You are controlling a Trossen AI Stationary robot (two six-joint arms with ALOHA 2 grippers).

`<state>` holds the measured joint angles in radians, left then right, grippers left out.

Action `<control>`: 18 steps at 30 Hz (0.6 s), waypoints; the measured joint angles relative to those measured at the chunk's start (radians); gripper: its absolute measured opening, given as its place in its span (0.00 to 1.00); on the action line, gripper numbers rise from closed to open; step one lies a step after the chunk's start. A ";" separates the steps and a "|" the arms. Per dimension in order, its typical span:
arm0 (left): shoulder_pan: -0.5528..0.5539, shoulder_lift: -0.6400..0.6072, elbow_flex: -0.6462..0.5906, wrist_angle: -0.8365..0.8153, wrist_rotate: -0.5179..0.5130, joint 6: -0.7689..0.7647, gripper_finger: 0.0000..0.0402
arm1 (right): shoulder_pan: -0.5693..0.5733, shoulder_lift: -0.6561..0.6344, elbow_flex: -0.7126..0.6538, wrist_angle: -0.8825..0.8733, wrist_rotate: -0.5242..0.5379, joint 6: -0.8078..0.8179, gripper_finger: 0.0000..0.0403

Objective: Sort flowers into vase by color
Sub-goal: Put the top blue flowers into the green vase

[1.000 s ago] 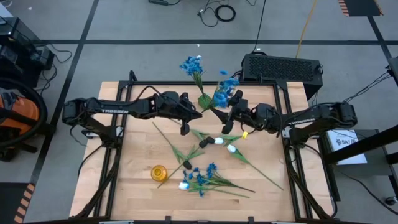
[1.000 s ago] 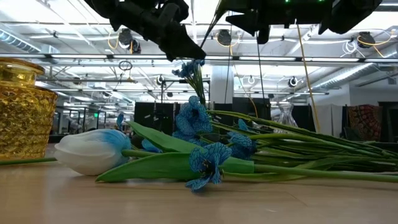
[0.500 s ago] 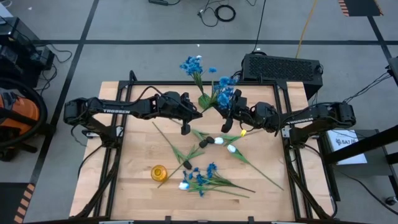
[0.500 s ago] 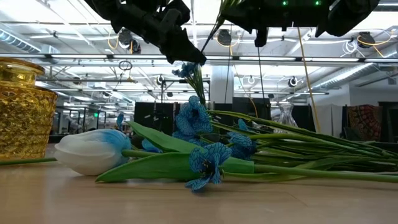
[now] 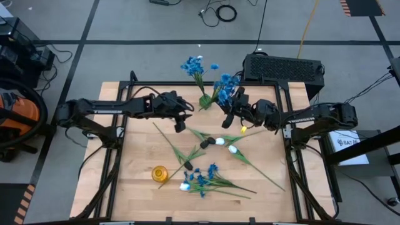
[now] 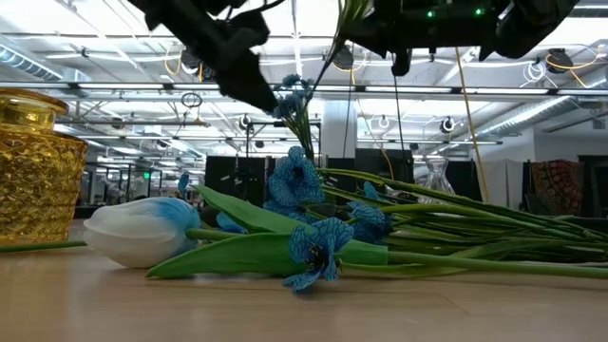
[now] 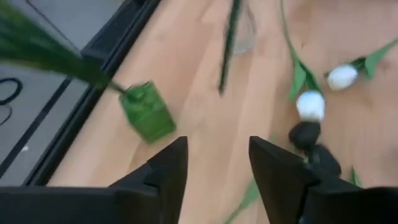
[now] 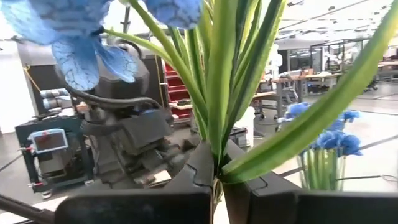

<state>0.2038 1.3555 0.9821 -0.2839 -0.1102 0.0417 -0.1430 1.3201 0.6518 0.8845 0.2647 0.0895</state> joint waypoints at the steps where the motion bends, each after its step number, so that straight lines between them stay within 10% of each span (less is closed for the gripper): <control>1: 0.000 -0.018 0.000 -0.035 -0.002 0.001 0.46 | -0.014 0.000 0.000 0.000 -0.002 -0.002 0.01; 18: 0.049 -0.209 -0.112 -0.134 -0.004 0.171 0.47 | -0.323 0.096 0.006 -0.028 -0.159 0.135 0.01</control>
<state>0.2532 1.1467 0.8702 -0.4180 -0.1139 0.2128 -0.4660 1.4160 0.6582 0.8567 0.1056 0.2246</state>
